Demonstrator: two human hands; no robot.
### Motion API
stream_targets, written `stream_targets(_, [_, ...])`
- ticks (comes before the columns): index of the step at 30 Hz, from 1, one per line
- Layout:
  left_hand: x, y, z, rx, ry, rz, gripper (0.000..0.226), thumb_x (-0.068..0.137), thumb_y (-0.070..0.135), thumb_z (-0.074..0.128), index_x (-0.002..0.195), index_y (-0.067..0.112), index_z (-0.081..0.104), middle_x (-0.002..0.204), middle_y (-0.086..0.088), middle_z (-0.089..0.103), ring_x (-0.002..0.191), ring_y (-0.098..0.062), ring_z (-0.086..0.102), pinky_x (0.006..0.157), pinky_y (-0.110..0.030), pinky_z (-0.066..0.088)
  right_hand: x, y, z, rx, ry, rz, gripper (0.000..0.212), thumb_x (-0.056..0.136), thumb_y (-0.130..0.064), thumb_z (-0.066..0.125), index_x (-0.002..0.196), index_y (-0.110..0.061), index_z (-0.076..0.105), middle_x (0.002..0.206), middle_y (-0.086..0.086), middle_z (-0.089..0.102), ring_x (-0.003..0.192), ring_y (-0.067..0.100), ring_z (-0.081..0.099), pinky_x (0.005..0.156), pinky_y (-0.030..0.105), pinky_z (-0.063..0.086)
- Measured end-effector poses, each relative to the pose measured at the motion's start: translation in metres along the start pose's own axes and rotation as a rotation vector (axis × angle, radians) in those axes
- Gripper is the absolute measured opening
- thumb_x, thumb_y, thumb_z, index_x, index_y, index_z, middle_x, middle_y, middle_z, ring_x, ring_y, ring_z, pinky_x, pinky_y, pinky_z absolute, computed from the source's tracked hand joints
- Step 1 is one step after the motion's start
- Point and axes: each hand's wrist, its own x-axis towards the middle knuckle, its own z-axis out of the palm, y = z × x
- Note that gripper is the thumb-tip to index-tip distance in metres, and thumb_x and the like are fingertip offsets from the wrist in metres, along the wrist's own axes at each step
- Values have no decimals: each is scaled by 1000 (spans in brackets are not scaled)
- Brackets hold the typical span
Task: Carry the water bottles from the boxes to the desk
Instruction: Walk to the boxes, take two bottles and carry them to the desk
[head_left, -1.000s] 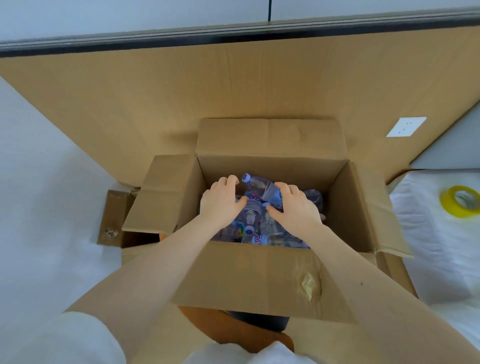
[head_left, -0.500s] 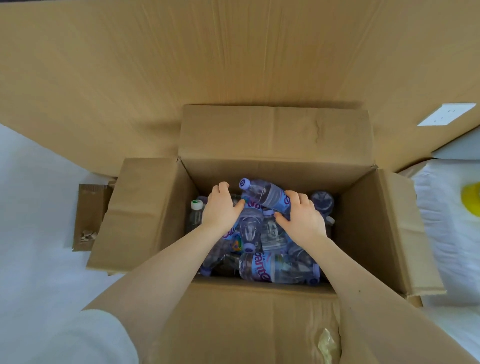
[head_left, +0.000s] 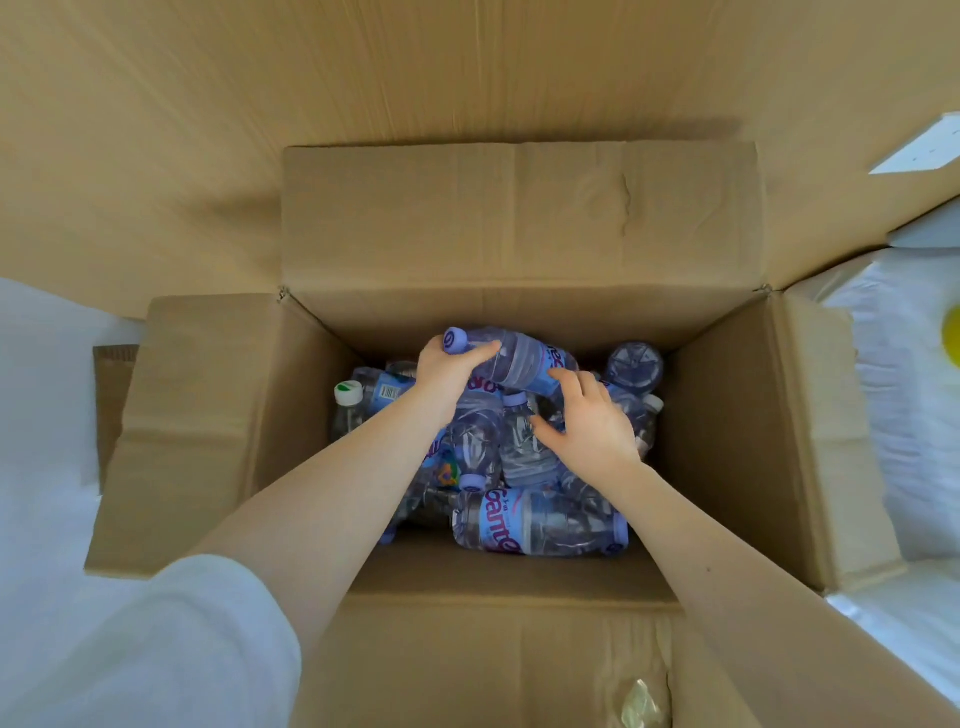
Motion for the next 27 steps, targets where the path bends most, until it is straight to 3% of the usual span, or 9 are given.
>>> stream_targets(4, [2, -4, 12, -16, 61, 37, 70, 76, 20, 82, 134, 8, 43, 119, 0, 46, 108, -15, 43, 92, -32, 39, -2, 8, 0, 10, 8, -16, 61, 95, -41, 55, 145, -13, 35, 140, 8, 44, 128, 24, 44, 88, 34, 46])
stream_targets(7, [4, -13, 12, -31, 78, 102, 54, 72, 17, 85, 113, 14, 50, 114, -2, 53, 112, -24, 53, 101, -42, 46, -7, 15, 0, 6, -12, -76, 57, 94, -39, 58, 141, -12, 42, 135, 8, 49, 125, 25, 48, 84, 34, 47])
stream_targets(9, [1, -18, 10, -3, 100, 159, 43, 69, 17, 87, 88, 18, 48, 97, -4, 55, 97, -25, 58, 92, -48, 52, -13, 21, 2, 9, -23, -132, 54, 91, -36, 63, 135, -9, 49, 128, 10, 54, 116, 28, 55, 76, 35, 48])
stream_targets(11, [-4, -23, 11, 28, 122, 210, 46, 67, 15, 88, 79, 21, 43, 88, -2, 53, 85, -20, 54, 87, -44, 54, -19, 24, 3, -3, -40, -157, 54, 91, -36, 64, 135, -9, 50, 127, 10, 55, 113, 28, 57, 77, 34, 48])
stream_targets(16, [-20, -18, 9, 23, 108, 288, 46, 63, 15, 90, 99, 21, 62, 102, 1, 65, 98, -17, 62, 90, -35, 53, -27, 26, -3, -2, -75, -160, 55, 93, -42, 58, 139, -15, 44, 135, 3, 50, 123, 21, 50, 90, 30, 45])
stream_targets(19, [-31, -5, -2, -1, 94, 368, 42, 61, 16, 90, 94, 27, 68, 105, -2, 69, 100, -17, 65, 90, -38, 55, -33, 28, -8, -19, -154, -171, 55, 93, -45, 57, 139, -18, 42, 135, 0, 48, 123, 18, 49, 90, 29, 44])
stream_targets(22, [-47, 4, -14, 35, 76, 499, 39, 63, 16, 89, 89, 33, 67, 107, -6, 65, 99, -17, 63, 88, -34, 54, -40, 31, -12, -48, -218, -184, 56, 92, -47, 57, 138, -20, 41, 135, 1, 48, 122, 19, 50, 91, 31, 45])
stream_targets(25, [-66, 10, -24, 89, 45, 634, 35, 68, 12, 86, 92, 26, 65, 105, -8, 54, 94, -9, 57, 82, -18, 47, -45, 32, -13, -107, -289, -194, 60, 90, -53, 57, 138, -22, 40, 137, -1, 47, 124, 18, 49, 93, 35, 46])
stream_targets(27, [-77, 9, -29, 137, 11, 695, 34, 68, 18, 84, 90, 31, 62, 104, -6, 47, 96, -10, 54, 85, -19, 43, -49, 31, -13, -152, -352, -211, 62, 89, -55, 57, 138, -21, 38, 138, -1, 46, 125, 19, 48, 92, 35, 44])
